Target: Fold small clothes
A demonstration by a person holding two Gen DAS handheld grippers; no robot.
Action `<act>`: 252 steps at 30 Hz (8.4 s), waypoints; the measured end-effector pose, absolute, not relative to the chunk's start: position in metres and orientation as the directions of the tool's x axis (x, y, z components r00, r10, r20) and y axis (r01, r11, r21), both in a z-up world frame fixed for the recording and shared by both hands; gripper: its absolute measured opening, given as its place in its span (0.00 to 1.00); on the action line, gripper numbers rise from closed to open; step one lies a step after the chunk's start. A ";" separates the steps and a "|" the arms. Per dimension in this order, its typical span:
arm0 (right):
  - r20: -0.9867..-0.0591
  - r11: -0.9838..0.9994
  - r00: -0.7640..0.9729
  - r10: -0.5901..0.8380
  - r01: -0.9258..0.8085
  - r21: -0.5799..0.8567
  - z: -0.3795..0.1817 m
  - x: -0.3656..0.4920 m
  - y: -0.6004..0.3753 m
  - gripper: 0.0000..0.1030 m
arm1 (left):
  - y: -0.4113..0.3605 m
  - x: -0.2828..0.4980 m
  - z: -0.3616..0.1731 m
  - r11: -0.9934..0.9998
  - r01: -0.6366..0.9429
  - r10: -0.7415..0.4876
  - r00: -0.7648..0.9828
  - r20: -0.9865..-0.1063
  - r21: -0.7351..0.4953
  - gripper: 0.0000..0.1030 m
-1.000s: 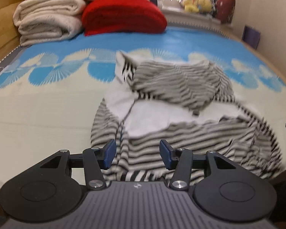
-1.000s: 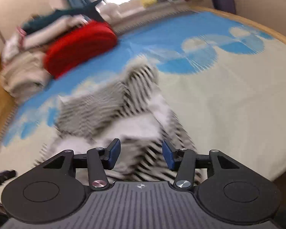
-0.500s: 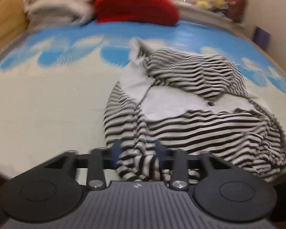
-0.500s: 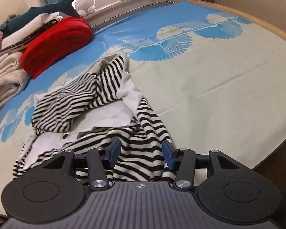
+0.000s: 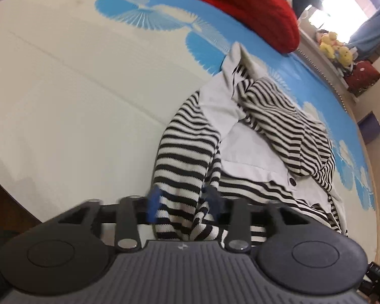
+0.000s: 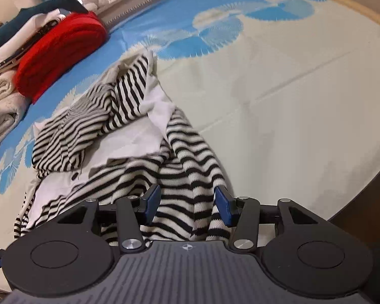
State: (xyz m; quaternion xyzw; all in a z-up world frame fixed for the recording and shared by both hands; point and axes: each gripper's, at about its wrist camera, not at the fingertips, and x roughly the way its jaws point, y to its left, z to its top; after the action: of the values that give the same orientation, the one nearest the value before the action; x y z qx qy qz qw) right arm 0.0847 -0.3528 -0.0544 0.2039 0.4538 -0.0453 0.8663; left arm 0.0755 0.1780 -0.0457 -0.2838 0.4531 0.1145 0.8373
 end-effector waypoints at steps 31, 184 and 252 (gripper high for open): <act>-0.834 0.939 0.541 0.106 0.223 0.263 -0.060 0.069 -0.341 0.06 | 0.158 0.068 -0.066 0.872 -0.379 -0.141 0.415 -0.899 -0.311 0.08; -0.749 0.995 0.661 0.036 -0.090 -0.032 -0.052 0.311 -0.234 0.47 | 0.215 0.293 -0.036 0.912 -0.262 -0.115 0.575 -0.810 -0.316 0.57; -0.765 0.996 0.642 0.036 0.042 0.082 -0.053 0.307 -0.280 0.00 | 0.204 0.293 -0.046 0.979 -0.201 0.145 0.633 -0.761 0.021 0.01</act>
State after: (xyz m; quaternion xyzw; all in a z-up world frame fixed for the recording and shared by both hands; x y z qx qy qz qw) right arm 0.3070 -0.2799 -0.0528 0.0461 0.4228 -0.0015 0.9051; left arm 0.2930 0.2041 -0.0457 -0.0330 0.4178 0.0958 0.9029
